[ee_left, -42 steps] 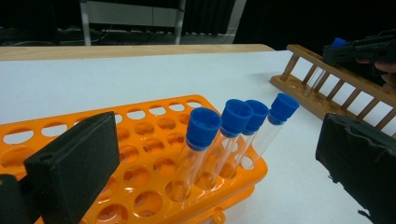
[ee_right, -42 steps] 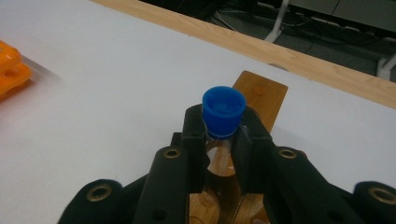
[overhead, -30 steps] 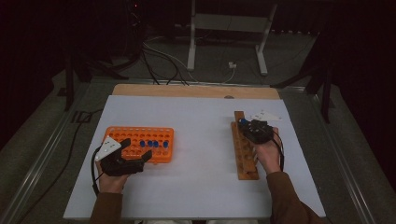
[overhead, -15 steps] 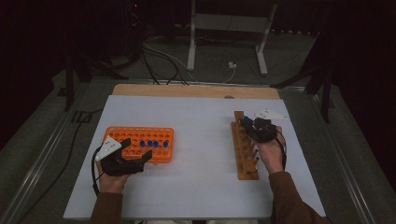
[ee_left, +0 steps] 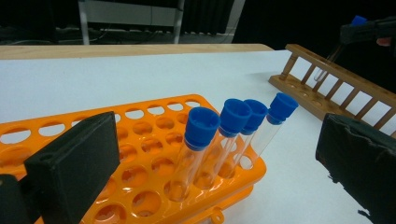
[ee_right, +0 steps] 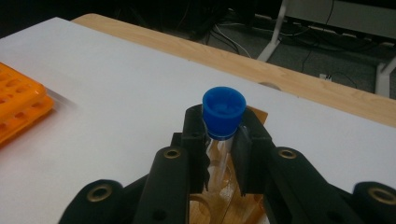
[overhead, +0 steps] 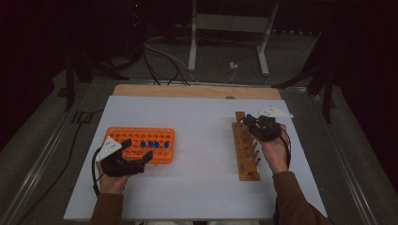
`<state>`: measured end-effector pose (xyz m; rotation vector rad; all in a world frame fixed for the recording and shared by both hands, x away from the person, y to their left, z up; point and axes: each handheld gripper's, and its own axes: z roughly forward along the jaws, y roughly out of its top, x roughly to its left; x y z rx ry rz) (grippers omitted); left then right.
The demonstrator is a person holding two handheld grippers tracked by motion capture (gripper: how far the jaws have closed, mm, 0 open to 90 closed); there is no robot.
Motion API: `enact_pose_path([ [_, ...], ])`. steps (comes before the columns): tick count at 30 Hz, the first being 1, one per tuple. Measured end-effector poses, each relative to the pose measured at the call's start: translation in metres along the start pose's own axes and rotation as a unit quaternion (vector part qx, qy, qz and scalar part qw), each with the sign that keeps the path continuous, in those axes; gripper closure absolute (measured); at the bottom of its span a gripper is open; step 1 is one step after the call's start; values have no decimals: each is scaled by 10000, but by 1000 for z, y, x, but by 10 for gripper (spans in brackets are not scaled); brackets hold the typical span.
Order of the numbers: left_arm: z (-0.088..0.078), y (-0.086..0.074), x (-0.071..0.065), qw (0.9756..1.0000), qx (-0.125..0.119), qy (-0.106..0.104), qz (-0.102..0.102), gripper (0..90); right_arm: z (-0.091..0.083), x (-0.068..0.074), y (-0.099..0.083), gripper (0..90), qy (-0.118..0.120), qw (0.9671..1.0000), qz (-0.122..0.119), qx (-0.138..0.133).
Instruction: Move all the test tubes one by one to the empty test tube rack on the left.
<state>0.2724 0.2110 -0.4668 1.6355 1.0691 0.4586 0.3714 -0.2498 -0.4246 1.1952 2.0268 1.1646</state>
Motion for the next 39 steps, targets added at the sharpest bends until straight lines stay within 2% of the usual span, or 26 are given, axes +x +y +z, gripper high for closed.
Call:
enact_pose_path([
  [20, 0, 0, -1, 10000, 2, 1, 10, 6, -22, 1, 25, 771, -23, 9996, -143, -255],
  [30, 0, 0, 0, 10000, -8, 4, 7, 6, -25, 17, 32, 771, 143, 9989, -305, -337],
  [39, 0, 1, -1, 10000, -38, 16, 19, 6, -20, 33, 31, 771, 426, 9979, -358, -316],
])
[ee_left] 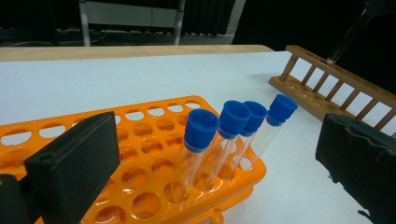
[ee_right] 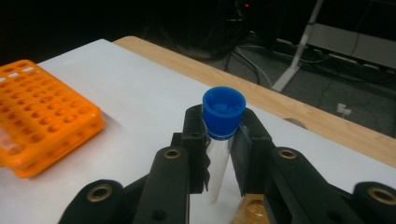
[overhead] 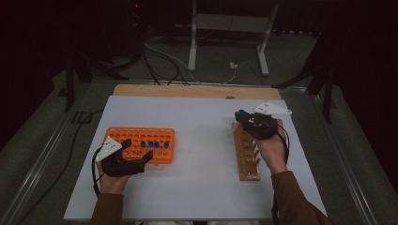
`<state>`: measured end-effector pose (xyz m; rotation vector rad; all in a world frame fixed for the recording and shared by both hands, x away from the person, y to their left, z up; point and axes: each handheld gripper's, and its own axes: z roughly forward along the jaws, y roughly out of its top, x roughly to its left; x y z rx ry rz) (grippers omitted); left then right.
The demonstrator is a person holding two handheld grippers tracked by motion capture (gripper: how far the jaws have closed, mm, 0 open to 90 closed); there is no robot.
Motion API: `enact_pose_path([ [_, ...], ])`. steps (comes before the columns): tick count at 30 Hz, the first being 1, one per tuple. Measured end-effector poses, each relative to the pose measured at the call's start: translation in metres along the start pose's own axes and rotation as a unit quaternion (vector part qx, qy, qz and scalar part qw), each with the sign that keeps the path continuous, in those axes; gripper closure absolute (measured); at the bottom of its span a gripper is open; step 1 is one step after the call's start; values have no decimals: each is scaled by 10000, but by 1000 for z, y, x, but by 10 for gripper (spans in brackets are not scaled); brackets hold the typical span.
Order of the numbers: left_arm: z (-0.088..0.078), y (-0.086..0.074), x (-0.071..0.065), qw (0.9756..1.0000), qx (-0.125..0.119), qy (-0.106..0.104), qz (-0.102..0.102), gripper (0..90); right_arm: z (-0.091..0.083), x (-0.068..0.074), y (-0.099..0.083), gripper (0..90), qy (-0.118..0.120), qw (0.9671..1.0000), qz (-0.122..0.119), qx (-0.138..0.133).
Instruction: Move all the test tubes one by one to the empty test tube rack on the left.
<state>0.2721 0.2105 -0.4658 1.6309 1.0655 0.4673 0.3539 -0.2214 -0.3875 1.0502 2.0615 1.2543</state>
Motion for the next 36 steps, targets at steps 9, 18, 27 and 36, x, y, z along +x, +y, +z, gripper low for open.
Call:
enact_pose_path([
  [9, 0, 1, -2, 10000, -33, 15, 22, 6, 8, 19, 0, 771, 248, 9996, -130, 73],
  [18, 0, 2, -3, 10000, -56, 29, 40, 6, 13, 37, 0, 771, 498, 9984, -219, 148],
  [27, 0, 4, -6, 9999, -83, 48, 99, 6, 20, 56, 1, 771, 743, 9965, -312, 213],
  [36, 2, 7, -14, 9995, -75, 78, 305, 6, 23, 72, 2, 770, 1069, 9937, -296, 182],
])
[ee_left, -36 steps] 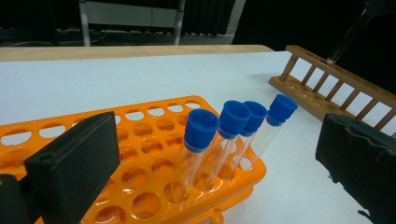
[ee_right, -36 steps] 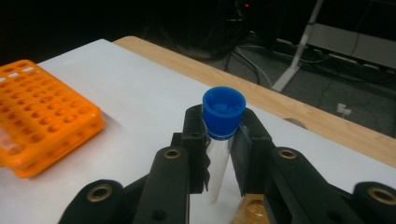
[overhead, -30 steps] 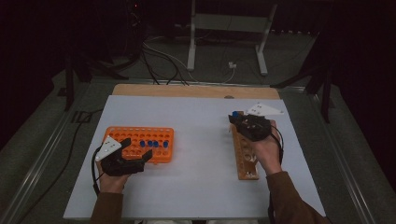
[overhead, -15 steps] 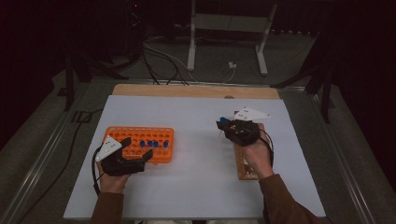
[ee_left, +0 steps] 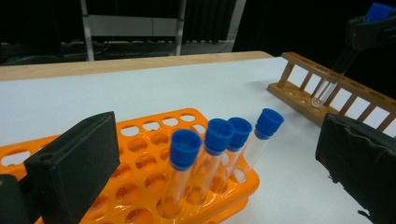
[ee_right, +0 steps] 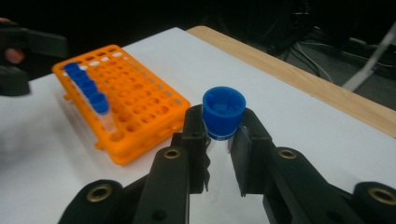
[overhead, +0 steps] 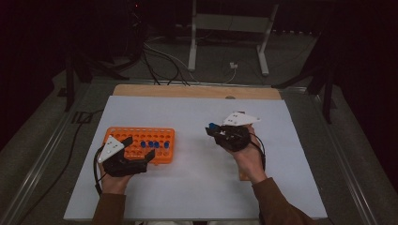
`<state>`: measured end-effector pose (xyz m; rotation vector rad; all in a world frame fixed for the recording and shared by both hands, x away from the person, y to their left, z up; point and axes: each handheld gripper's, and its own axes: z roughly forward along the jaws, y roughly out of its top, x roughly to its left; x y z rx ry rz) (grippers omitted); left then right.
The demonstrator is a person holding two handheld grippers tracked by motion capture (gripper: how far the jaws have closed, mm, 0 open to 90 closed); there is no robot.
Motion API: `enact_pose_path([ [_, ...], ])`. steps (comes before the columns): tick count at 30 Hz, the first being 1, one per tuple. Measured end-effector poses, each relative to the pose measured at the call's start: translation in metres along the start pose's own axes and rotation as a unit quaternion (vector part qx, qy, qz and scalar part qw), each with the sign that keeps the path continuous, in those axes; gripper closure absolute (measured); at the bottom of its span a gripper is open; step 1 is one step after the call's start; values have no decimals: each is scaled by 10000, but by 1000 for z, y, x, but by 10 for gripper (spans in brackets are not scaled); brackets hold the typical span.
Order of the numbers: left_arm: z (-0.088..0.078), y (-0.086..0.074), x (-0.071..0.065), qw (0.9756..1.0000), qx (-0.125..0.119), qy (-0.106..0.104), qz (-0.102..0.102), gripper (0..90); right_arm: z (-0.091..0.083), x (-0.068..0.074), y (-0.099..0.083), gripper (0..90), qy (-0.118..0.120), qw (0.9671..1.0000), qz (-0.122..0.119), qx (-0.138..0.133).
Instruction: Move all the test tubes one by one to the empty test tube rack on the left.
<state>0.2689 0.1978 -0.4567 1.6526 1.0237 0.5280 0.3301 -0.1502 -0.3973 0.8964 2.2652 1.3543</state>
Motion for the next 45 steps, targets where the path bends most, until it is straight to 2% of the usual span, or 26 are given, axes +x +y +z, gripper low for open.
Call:
enact_pose_path([
  [6, 4, 4, -9, 9998, 32, -34, 190, 6, 3, 9, 3, 771, 185, 9998, -23, -17],
  [20, 8, 14, -29, 9988, -50, -402, 277, 23, 18, 38, 12, 770, 598, 9981, -139, 32],
  [26, 12, 15, -36, 9983, -18, -469, 344, 34, 25, 51, 15, 770, 794, 9967, -165, 27],
  [28, 12, 15, -38, 9982, -3, -453, 396, 41, 27, 54, 16, 770, 861, 9961, -179, 35],
  [34, 19, 15, -51, 9961, 128, -585, 645, 61, 33, 66, 20, 770, 1014, 9946, -220, 30],
  [36, 21, 14, -55, 9953, 169, -637, 705, 95, 35, 70, 22, 769, 1056, 9941, -242, 47],
  [38, 22, 14, -58, 9948, 177, -659, 755, 185, 37, 74, 23, 769, 1112, 9934, -280, 49],
  [39, 23, 13, -58, 9947, 186, -651, 768, 201, 38, 76, 24, 769, 1128, 9932, -284, 50],
  [42, 22, 12, -58, 9948, 136, -679, 744, 356, 39, 80, 25, 769, 1193, 9923, -323, 50],
  [45, 20, 13, -56, 9938, 94, -794, 769, 522, 40, 82, 25, 769, 1236, 9917, -341, 68],
])
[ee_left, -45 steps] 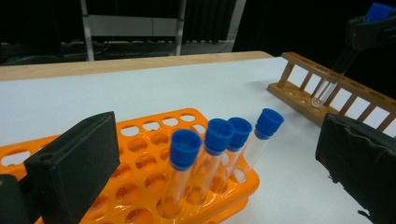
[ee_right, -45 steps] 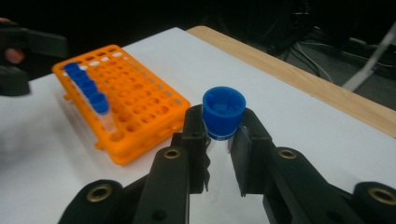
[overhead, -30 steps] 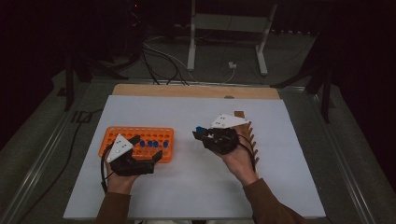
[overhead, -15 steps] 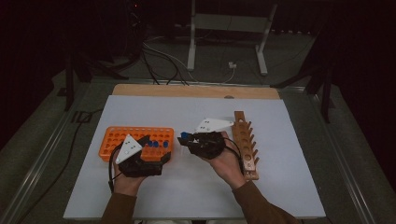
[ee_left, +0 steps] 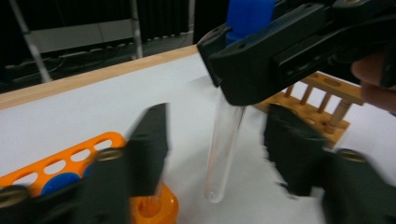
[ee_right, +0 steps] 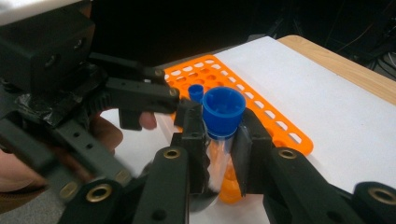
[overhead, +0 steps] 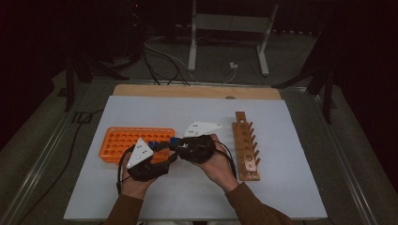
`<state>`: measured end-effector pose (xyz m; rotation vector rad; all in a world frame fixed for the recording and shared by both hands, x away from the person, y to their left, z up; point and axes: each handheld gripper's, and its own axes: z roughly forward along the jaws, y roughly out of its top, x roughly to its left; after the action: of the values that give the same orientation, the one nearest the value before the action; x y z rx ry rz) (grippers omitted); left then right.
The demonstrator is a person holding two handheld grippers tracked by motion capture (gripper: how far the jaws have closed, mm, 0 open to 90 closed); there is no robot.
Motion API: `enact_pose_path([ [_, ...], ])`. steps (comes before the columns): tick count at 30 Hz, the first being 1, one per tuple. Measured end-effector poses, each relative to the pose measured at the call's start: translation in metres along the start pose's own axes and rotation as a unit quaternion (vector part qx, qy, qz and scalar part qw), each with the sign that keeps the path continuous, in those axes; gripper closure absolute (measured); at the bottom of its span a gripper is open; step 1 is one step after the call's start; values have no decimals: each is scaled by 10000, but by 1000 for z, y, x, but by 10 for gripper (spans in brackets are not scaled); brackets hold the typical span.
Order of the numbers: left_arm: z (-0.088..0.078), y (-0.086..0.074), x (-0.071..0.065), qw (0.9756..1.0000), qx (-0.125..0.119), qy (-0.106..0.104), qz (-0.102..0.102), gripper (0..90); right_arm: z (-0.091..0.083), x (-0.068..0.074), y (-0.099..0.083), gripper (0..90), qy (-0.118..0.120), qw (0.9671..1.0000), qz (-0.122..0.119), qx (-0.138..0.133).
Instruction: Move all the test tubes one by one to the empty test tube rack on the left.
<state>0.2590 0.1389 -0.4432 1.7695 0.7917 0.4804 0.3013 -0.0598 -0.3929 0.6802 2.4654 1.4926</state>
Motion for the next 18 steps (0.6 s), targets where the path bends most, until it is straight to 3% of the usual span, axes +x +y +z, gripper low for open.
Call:
enact_pose_path([
  [6, -1, 0, -1, 9998, 0, -145, 115, 755, 2, 2, 0, 770, 80, 10000, -3, 0],
  [10, -1, -1, -2, 9998, 21, -151, 137, 779, 2, 2, -2, 742, 132, 9999, 31, 8],
  [15, -3, -2, 3, 9999, 61, -97, 64, 781, -3, -3, -2, 492, 270, 9995, 125, -84],
  [18, -6, -4, 8, 10000, 85, -24, 3, 781, -8, -7, -3, 335, 196, 9996, 148, -106],
])
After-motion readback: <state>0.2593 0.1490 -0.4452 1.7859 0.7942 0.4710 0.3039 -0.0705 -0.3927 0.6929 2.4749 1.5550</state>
